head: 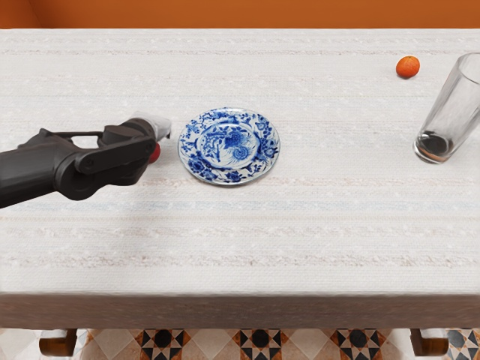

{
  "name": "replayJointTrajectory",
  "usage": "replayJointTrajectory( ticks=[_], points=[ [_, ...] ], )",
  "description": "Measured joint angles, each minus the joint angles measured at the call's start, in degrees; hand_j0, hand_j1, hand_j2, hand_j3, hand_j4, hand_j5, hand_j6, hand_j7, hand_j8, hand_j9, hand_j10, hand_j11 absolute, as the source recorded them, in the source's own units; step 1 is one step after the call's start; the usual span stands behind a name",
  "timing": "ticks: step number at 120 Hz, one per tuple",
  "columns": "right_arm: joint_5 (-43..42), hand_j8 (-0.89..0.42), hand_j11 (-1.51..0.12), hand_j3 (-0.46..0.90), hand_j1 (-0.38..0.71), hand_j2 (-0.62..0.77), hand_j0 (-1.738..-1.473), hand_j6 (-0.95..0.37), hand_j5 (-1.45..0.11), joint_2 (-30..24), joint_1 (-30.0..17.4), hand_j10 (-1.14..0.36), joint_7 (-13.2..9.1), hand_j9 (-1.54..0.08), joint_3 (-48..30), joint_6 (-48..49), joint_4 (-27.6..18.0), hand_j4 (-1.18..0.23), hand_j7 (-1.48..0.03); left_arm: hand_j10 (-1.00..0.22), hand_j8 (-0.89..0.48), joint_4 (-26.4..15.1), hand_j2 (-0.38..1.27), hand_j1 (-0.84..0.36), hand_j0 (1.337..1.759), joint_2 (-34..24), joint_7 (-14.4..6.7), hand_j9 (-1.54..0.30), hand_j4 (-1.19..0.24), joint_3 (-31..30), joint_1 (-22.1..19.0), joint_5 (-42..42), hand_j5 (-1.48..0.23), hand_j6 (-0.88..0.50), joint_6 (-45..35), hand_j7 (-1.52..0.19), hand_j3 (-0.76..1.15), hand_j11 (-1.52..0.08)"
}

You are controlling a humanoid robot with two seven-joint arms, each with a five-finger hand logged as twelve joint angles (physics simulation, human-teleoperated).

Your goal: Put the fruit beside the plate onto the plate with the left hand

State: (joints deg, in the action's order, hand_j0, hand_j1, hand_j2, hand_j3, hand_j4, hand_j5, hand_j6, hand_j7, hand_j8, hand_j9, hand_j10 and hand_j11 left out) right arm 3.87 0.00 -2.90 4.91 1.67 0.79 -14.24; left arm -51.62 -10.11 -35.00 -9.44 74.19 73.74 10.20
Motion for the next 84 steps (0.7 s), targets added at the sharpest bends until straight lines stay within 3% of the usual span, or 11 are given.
replayJointTrajectory(
  ticks=[42, 84],
  points=[
    [0.0, -0.04, -0.05, 0.00, -0.31, -0.01, -1.658, -0.04, -0.05, 0.0, 0.0, -0.04, 0.0, -0.05, 0.0, 0.0, 0.0, -0.04, -0.05, -0.46, -0.46, 1.1, 0.09, -0.20, 1.658, 0.1, 0.0, -0.60, -0.46, -1.3, 0.2, 0.0, -0.60, -0.46, -0.1, -0.60, 0.00, -0.60],
    [0.0, -0.04, -0.05, 0.00, -0.31, -0.01, -1.658, -0.04, -0.05, 0.0, 0.0, -0.04, 0.1, -0.05, 0.0, 0.0, 0.0, -0.04, -0.05, -0.56, -0.53, 1.5, 0.04, -0.25, 1.653, 0.6, 0.0, -0.75, -0.53, -1.6, -0.3, 0.1, -0.71, -0.41, -0.1, -0.74, 0.00, -0.74]
  ],
)
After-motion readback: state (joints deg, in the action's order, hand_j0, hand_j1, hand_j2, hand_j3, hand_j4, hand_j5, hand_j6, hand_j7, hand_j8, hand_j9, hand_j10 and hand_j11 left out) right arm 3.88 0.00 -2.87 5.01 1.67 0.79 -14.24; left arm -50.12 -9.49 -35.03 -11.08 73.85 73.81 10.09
